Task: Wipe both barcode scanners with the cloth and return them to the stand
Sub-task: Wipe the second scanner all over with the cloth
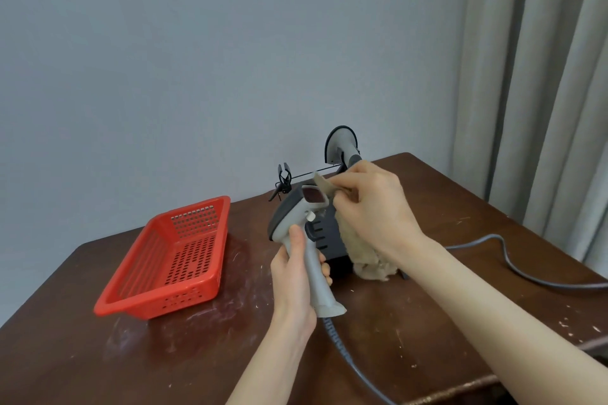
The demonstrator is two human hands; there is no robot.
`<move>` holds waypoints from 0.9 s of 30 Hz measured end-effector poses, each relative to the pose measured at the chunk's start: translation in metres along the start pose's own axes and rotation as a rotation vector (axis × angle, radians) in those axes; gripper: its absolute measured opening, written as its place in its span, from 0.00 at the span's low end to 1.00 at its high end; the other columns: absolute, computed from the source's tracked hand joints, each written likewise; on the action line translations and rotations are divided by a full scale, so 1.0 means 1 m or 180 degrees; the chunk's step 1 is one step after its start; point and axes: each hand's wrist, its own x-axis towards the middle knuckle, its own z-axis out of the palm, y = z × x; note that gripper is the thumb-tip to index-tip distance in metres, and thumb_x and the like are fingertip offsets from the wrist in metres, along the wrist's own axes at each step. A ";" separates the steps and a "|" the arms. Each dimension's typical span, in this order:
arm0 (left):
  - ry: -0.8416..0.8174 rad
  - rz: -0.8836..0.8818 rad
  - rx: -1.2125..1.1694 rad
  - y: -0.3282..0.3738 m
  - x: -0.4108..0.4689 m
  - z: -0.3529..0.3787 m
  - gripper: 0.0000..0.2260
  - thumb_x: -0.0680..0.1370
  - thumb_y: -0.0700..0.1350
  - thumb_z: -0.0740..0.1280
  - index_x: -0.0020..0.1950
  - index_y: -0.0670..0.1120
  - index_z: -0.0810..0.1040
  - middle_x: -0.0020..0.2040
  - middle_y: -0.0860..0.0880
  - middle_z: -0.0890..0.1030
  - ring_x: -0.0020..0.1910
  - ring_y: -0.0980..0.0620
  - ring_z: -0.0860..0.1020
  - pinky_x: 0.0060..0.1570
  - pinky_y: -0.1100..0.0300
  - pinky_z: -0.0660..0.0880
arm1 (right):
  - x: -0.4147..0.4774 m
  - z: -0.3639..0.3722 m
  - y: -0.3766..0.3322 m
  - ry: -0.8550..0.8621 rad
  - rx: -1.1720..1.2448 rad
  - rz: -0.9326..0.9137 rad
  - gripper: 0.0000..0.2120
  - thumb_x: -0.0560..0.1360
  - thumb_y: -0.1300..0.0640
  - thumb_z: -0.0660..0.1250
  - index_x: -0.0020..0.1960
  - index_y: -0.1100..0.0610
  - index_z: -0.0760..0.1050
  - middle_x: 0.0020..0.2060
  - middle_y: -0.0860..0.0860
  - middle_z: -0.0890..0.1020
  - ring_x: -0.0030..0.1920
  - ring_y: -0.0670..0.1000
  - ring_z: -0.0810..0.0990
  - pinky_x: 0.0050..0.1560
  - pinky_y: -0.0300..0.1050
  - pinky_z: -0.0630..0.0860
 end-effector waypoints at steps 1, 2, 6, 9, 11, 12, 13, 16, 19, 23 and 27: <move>-0.0024 0.0011 0.0006 -0.001 0.000 0.001 0.21 0.75 0.59 0.64 0.49 0.40 0.75 0.30 0.46 0.75 0.25 0.51 0.73 0.25 0.59 0.71 | -0.002 0.002 -0.005 -0.0027 0.0124 -0.0056 0.12 0.73 0.64 0.62 0.44 0.53 0.83 0.39 0.49 0.76 0.38 0.49 0.75 0.43 0.48 0.75; -0.0053 0.0034 0.0000 -0.001 0.000 0.003 0.22 0.74 0.60 0.64 0.49 0.40 0.75 0.31 0.45 0.76 0.26 0.50 0.74 0.26 0.58 0.72 | -0.004 0.005 -0.008 -0.0076 0.0239 -0.0122 0.12 0.73 0.64 0.63 0.45 0.53 0.83 0.39 0.48 0.76 0.38 0.48 0.74 0.42 0.47 0.74; -0.0062 0.0117 0.0039 0.001 0.002 0.006 0.27 0.70 0.62 0.64 0.55 0.42 0.79 0.41 0.41 0.83 0.38 0.42 0.82 0.42 0.49 0.79 | -0.008 0.013 -0.006 -0.0130 0.0504 -0.0214 0.11 0.73 0.65 0.64 0.47 0.54 0.83 0.39 0.50 0.75 0.37 0.49 0.73 0.39 0.45 0.72; -0.0012 0.0009 0.0060 0.001 0.001 0.004 0.28 0.73 0.62 0.64 0.55 0.37 0.77 0.32 0.43 0.78 0.28 0.48 0.76 0.29 0.56 0.75 | -0.007 0.016 -0.002 -0.0156 0.0249 -0.0236 0.12 0.73 0.65 0.63 0.45 0.54 0.83 0.39 0.49 0.74 0.37 0.52 0.73 0.37 0.47 0.72; 0.0006 -0.0047 0.0028 0.000 0.000 0.004 0.26 0.74 0.61 0.63 0.53 0.38 0.76 0.29 0.45 0.75 0.25 0.50 0.73 0.25 0.59 0.71 | -0.006 0.016 0.002 -0.0160 -0.0012 -0.0158 0.13 0.73 0.65 0.62 0.50 0.53 0.83 0.41 0.49 0.74 0.37 0.54 0.74 0.37 0.48 0.73; -0.0011 -0.0052 0.0007 0.000 -0.001 0.004 0.24 0.74 0.61 0.63 0.52 0.39 0.75 0.29 0.46 0.74 0.24 0.51 0.72 0.25 0.59 0.71 | -0.005 0.016 0.004 -0.0170 -0.0103 -0.0133 0.14 0.74 0.64 0.62 0.52 0.52 0.82 0.42 0.49 0.74 0.38 0.54 0.74 0.37 0.48 0.73; -0.0036 -0.0046 -0.0010 0.001 -0.001 0.004 0.24 0.74 0.61 0.64 0.51 0.39 0.75 0.28 0.46 0.74 0.24 0.51 0.72 0.24 0.59 0.71 | -0.005 0.015 0.006 -0.0187 -0.0179 -0.0120 0.15 0.75 0.64 0.62 0.55 0.50 0.82 0.42 0.49 0.74 0.38 0.54 0.74 0.37 0.48 0.73; -0.0094 -0.0058 -0.0039 0.003 -0.001 0.004 0.24 0.71 0.62 0.64 0.50 0.40 0.74 0.28 0.46 0.73 0.24 0.51 0.71 0.23 0.60 0.70 | -0.006 0.013 0.007 -0.0239 -0.0351 -0.0121 0.17 0.76 0.63 0.61 0.58 0.49 0.80 0.44 0.49 0.74 0.40 0.55 0.74 0.37 0.48 0.72; -0.0105 -0.0152 -0.0096 0.002 -0.001 0.004 0.24 0.70 0.62 0.65 0.48 0.40 0.74 0.28 0.47 0.74 0.24 0.52 0.71 0.23 0.61 0.70 | -0.002 0.007 0.003 -0.0305 -0.0612 -0.0049 0.15 0.76 0.62 0.60 0.57 0.50 0.80 0.47 0.52 0.75 0.42 0.58 0.76 0.39 0.49 0.73; -0.0226 -0.0385 -0.0484 0.002 0.000 0.000 0.22 0.70 0.62 0.64 0.46 0.42 0.73 0.28 0.47 0.72 0.21 0.53 0.69 0.21 0.63 0.67 | 0.009 -0.012 0.014 -0.0458 -0.1038 0.0646 0.08 0.75 0.60 0.59 0.48 0.56 0.77 0.44 0.54 0.76 0.44 0.60 0.76 0.41 0.48 0.71; -0.0561 -0.0441 -0.0750 0.007 0.003 -0.007 0.23 0.67 0.63 0.63 0.46 0.43 0.72 0.29 0.48 0.71 0.20 0.54 0.68 0.19 0.64 0.67 | 0.010 -0.020 0.031 -0.0442 -0.0736 0.0999 0.06 0.75 0.61 0.56 0.47 0.55 0.71 0.38 0.51 0.76 0.39 0.57 0.73 0.35 0.47 0.66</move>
